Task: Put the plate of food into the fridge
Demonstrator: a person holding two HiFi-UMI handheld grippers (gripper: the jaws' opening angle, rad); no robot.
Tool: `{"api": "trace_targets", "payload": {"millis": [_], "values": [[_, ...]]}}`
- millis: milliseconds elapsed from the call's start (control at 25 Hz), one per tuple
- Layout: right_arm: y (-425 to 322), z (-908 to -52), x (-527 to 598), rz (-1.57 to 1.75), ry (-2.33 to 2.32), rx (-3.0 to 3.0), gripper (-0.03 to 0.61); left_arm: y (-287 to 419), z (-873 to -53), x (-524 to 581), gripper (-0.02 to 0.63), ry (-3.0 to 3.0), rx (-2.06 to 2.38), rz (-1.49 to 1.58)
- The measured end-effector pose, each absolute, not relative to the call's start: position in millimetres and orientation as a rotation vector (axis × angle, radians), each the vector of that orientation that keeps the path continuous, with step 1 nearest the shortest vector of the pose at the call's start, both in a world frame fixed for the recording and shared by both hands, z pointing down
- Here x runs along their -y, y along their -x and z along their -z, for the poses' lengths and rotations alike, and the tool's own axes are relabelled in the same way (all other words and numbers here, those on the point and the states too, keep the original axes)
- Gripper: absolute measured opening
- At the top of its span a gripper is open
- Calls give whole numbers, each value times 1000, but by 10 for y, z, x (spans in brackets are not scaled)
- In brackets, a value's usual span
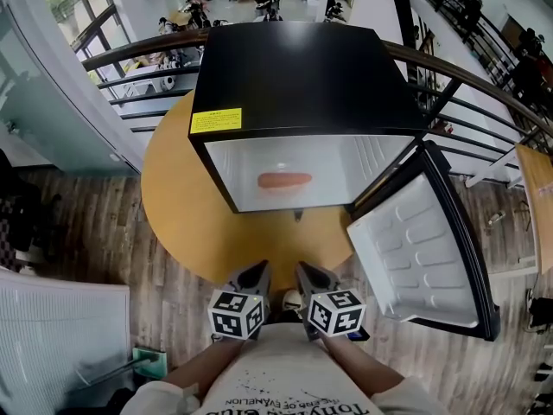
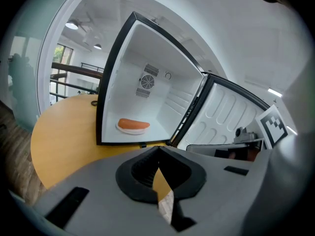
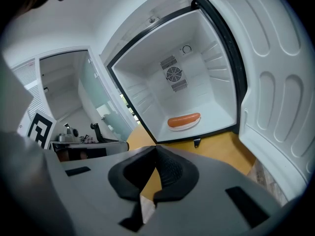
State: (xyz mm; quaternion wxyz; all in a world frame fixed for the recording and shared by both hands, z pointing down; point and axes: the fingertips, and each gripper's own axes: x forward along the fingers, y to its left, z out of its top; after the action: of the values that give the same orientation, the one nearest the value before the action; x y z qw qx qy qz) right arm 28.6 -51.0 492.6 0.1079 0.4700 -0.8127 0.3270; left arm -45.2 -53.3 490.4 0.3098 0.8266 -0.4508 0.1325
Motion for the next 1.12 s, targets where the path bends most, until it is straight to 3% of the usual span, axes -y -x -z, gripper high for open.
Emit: {"api": "trace_targets", "payload": {"millis": [1120], "values": [[-376, -4981, 481, -933, -1430, 2328, 25, 478, -4955, 373, 23, -2163, 1191, -378]]}}
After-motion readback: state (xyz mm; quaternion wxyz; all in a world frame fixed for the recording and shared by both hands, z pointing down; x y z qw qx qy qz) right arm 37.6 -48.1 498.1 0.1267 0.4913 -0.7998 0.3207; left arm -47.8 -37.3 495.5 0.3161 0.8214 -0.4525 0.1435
